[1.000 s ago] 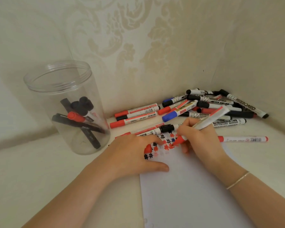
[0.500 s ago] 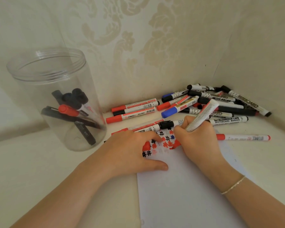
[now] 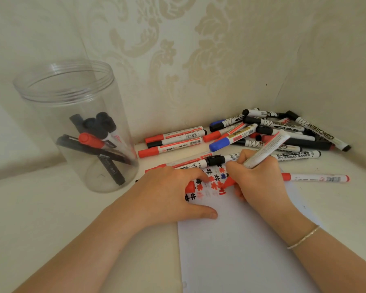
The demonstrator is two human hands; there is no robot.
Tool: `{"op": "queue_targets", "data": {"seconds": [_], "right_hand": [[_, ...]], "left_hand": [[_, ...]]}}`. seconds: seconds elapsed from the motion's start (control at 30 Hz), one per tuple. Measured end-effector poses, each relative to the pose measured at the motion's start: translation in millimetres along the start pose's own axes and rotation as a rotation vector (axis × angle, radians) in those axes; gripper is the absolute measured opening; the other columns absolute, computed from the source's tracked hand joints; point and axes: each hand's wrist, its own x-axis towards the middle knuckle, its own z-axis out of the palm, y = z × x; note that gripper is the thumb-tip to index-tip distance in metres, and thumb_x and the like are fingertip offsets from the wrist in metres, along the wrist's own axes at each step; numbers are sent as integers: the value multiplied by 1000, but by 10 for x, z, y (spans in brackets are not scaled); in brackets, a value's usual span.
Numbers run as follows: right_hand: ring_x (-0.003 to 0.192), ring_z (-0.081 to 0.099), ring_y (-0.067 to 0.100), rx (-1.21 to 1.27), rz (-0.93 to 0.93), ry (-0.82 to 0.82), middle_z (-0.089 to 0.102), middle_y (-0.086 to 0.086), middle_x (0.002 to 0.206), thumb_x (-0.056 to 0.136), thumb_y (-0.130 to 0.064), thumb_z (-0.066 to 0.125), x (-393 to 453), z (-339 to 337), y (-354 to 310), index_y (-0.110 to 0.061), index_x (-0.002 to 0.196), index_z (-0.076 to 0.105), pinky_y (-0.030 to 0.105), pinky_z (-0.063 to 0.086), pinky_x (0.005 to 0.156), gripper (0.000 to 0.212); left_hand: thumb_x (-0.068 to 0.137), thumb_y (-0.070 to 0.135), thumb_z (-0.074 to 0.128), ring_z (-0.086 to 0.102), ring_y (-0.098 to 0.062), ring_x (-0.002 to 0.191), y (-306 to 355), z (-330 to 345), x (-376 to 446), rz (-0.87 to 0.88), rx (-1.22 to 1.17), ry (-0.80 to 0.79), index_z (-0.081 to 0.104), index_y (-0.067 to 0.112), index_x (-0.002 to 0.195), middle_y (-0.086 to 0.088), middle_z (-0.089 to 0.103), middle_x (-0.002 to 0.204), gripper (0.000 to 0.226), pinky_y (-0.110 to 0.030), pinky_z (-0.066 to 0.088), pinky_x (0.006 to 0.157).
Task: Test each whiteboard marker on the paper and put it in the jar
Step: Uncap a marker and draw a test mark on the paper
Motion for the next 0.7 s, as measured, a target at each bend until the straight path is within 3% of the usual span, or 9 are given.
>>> {"op": "queue_targets", "data": {"seconds": [0.23, 0.4, 0.53, 0.63, 0.7], "right_hand": [[43, 29, 16, -20, -17, -6, 35, 11, 53, 77, 4, 57, 0, 10, 8, 13, 61, 41, 17, 28, 35, 25], [38, 33, 15, -2, -12, 24, 37, 11, 50, 79, 1, 58, -5, 23, 17, 2, 60, 43, 17, 31, 35, 24], [46, 27, 13, -46, -56, 0, 30, 8, 50, 77, 4, 56, 4, 21, 41, 5, 59, 38, 18, 25, 40, 26], [37, 33, 16, 106, -32, -5, 39, 13, 47, 81, 1, 63, 14, -29, 32, 8, 62, 43, 19, 30, 37, 28], [36, 43, 16, 266, -37, -46, 51, 14, 50, 81, -8, 71, 8, -64, -22, -3, 64, 52, 20, 37, 38, 25]], "left_hand": [[62, 81, 58, 52, -3, 89, -13, 16, -1, 4, -9, 20, 45, 54, 122, 21, 58, 98, 68, -23, 48, 79], [62, 81, 59, 52, -2, 89, -12, 16, -5, 9, -15, 20, 45, 54, 123, 23, 57, 98, 68, -22, 46, 78], [62, 80, 59, 53, -3, 91, -16, 24, -7, 6, -18, 33, 45, 53, 122, 21, 59, 103, 68, -25, 49, 81], [62, 80, 59, 53, -4, 92, -30, 26, -9, 6, -29, 26, 44, 53, 122, 21, 59, 105, 67, -25, 49, 81], [64, 78, 59, 53, -1, 90, -39, 23, -13, -4, -71, 35, 45, 52, 117, 21, 58, 103, 61, -27, 50, 80]]}}
